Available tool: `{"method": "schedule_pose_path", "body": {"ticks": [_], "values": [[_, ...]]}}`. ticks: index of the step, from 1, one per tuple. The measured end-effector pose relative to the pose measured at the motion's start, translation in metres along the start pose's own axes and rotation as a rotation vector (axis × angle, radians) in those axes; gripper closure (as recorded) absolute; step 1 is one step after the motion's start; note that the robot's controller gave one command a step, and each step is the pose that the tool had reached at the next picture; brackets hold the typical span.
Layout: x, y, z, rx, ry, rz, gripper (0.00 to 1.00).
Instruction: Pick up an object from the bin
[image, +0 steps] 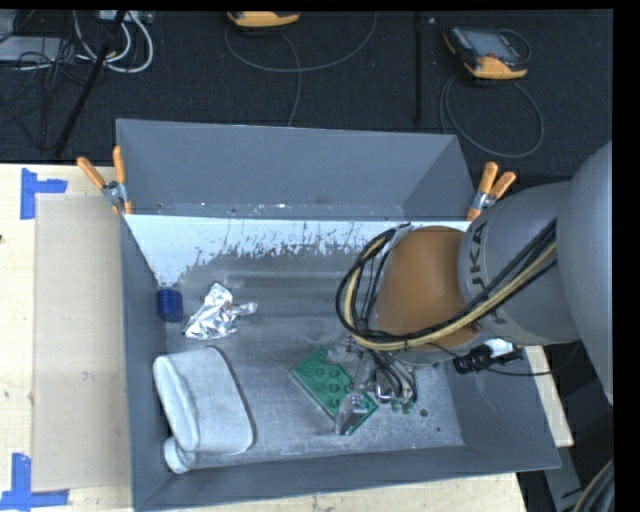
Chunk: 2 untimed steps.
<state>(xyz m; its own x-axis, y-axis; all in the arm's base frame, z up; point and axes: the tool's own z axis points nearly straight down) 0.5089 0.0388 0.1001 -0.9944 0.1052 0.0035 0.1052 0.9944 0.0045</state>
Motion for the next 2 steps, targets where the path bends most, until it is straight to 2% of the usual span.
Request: {"method": "schedule_pose_path", "body": {"ticks": [1,2], "values": [[0.017,-0.041,0.001,0.006,0.002,0.089,0.0],[0.033,-0.028,0.027,0.001,-0.016,0.365,0.0]]}}
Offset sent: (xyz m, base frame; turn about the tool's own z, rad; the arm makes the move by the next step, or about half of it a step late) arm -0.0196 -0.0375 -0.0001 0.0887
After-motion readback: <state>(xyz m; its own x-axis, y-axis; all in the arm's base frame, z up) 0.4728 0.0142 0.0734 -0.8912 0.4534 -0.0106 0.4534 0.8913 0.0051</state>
